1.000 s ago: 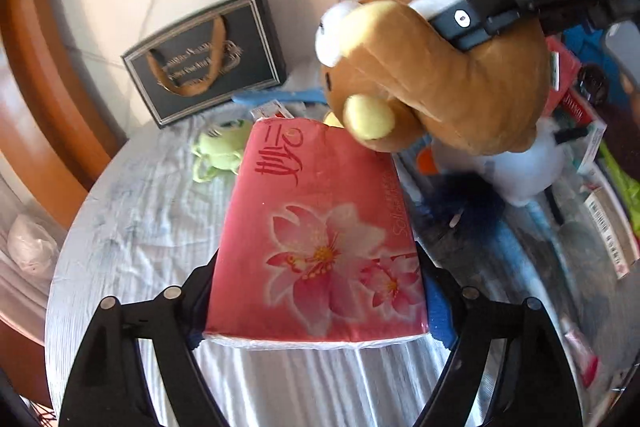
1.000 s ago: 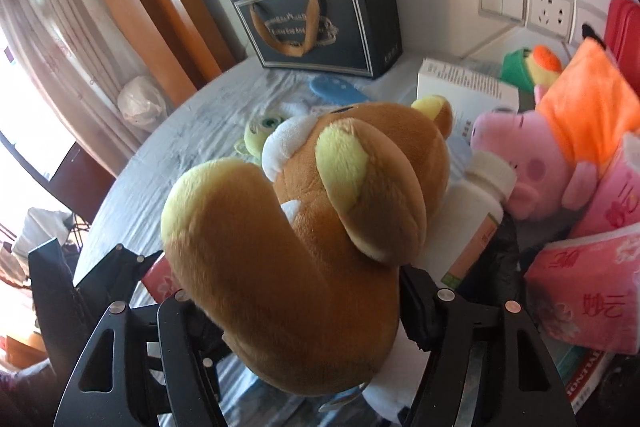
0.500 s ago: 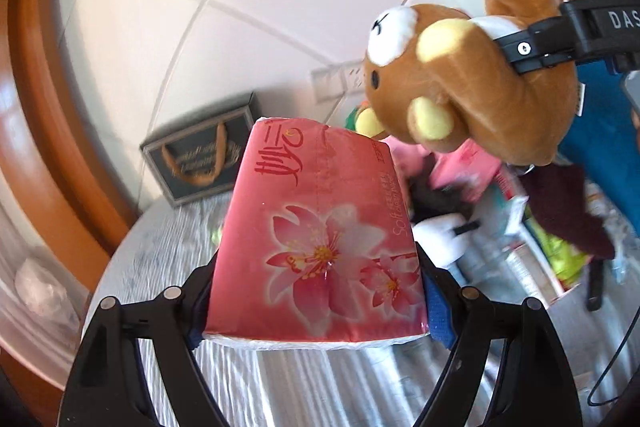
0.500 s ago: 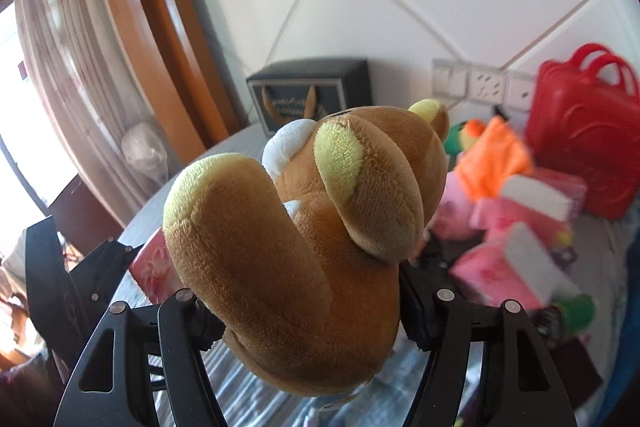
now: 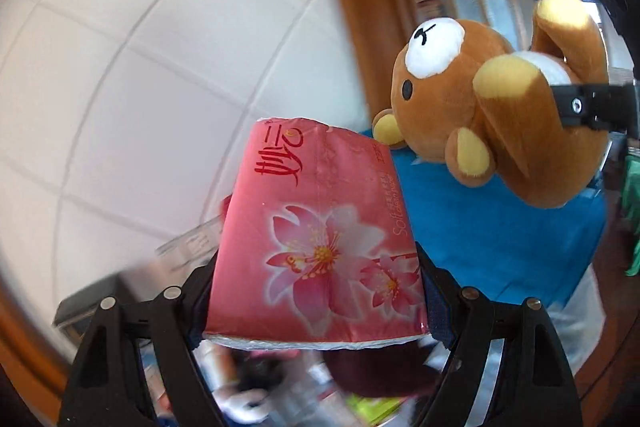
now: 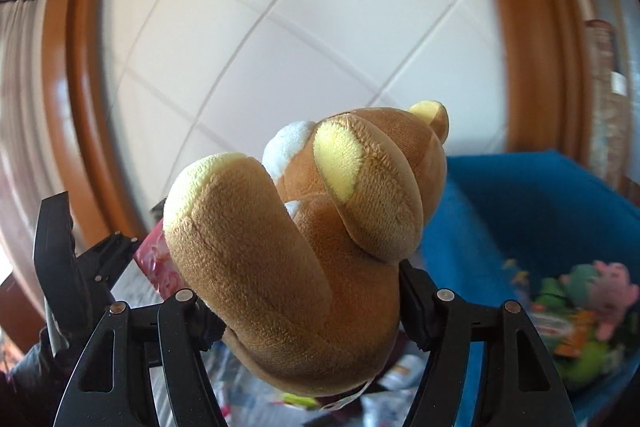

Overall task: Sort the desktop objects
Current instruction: 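Lift the tissue pack and teddy bear and carry them over the blue bin, then open both tools to drop the tissue pack and teddy bear into the bin, then move both tools back over the remaining items on the bed, then grasp the white plush with blue bow with the left tool while the right tool grasps the white bird plush, then lift both plush toys and carry them over the blue bin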

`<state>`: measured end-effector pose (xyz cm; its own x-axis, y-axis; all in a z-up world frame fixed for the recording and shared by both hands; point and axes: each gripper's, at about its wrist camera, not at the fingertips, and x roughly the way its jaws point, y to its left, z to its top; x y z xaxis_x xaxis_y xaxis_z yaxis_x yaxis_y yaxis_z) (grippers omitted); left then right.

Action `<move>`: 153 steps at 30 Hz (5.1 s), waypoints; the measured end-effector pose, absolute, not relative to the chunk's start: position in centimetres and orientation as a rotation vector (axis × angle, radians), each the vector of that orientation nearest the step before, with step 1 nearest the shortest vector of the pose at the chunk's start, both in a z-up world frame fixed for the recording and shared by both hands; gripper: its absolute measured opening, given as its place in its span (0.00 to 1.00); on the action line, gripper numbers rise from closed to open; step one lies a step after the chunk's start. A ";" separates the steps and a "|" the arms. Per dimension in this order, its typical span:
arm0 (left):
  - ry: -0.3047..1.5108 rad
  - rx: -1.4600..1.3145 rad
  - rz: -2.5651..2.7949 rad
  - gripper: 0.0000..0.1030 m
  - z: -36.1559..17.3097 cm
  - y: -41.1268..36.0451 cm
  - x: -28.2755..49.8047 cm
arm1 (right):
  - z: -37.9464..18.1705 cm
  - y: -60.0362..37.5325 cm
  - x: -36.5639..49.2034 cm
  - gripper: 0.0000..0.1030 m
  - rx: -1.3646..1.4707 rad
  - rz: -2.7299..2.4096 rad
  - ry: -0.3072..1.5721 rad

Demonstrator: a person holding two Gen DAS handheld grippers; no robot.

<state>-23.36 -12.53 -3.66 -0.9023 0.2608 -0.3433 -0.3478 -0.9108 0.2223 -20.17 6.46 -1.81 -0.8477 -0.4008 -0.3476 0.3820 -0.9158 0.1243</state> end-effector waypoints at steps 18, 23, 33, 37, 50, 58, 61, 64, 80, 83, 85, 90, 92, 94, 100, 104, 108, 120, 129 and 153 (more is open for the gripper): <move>0.524 -0.309 2.712 0.87 2.7 14.7 -32.6 | 3.2 31.1 -29.1 1.00 0.557 -2.979 -0.153; 0.494 -0.341 2.758 0.92 3.6 14.8 -33.8 | 5.3 33.4 -29.8 1.00 0.461 -2.977 -0.177; 0.410 -0.394 2.915 0.92 1.4 13.3 -30.7 | 3.5 34.2 -25.5 1.00 0.301 -2.980 -0.242; 0.417 -0.405 3.000 0.92 0.1 12.0 -28.8 | 2.2 33.1 -23.8 1.00 0.282 -2.959 -0.192; 0.432 -0.513 3.208 0.92 -2.6 5.5 -23.1 | -0.4 28.3 -20.7 1.00 0.303 -2.799 -0.105; 0.377 -0.547 3.275 0.92 -3.1 -0.4 -20.4 | 0.1 23.7 -19.3 1.00 0.281 -2.731 -0.085; 0.358 -0.554 3.297 0.92 -3.4 -3.3 -19.5 | -0.3 21.3 -19.2 1.00 0.302 -2.710 -0.083; 0.383 -0.572 3.316 0.92 -4.1 -6.6 -18.6 | -0.9 18.5 -19.4 1.00 0.348 -2.678 -0.106; 0.479 -0.672 3.362 0.92 -8.6 -26.2 -16.5 | -4.2 0.1 -19.8 1.00 0.459 -2.586 -0.069; 0.448 -0.725 3.358 0.92 -10.2 -29.0 -16.9 | -5.7 -3.3 -21.1 1.00 0.527 -2.516 -0.012; 0.430 -0.766 3.369 0.92 -11.5 -30.5 -17.3 | -7.1 -6.0 -21.8 1.00 0.540 -2.467 0.063; 0.408 -0.890 3.378 0.92 -14.5 -33.4 -18.2 | -11.6 -12.5 -24.0 1.00 0.604 -2.275 0.201; 0.371 -0.932 3.375 0.92 -15.6 -34.5 -18.5 | -14.1 -15.1 -25.2 1.00 0.669 -2.191 0.278; 0.350 -0.969 3.365 0.92 -16.9 -35.3 -18.7 | -16.8 -17.4 -26.8 1.00 0.727 -2.101 0.342; 0.310 -1.115 3.321 0.92 -21.0 -37.4 -20.0 | -24.1 -22.4 -32.5 0.96 0.928 -1.923 0.372; 0.213 -1.198 3.286 0.92 -24.0 -39.2 -21.5 | -27.4 -24.7 -35.6 0.86 1.020 -1.857 0.403; 0.215 -1.277 3.226 0.92 -27.3 -40.7 -23.8 | -29.8 -26.3 -38.0 0.83 1.071 -1.814 0.427; 0.180 -1.488 3.064 0.90 -34.7 -45.3 -30.4 | -34.5 -28.6 -40.0 0.71 1.145 -1.704 0.511; 0.034 -1.516 2.967 0.41 -35.5 -45.3 -30.7 | -36.3 -29.7 -39.3 0.52 1.207 -1.708 0.584; 0.312 -0.839 2.966 0.41 -16.5 -30.9 -23.4 | -15.7 -11.7 -28.8 0.49 0.886 -2.160 0.127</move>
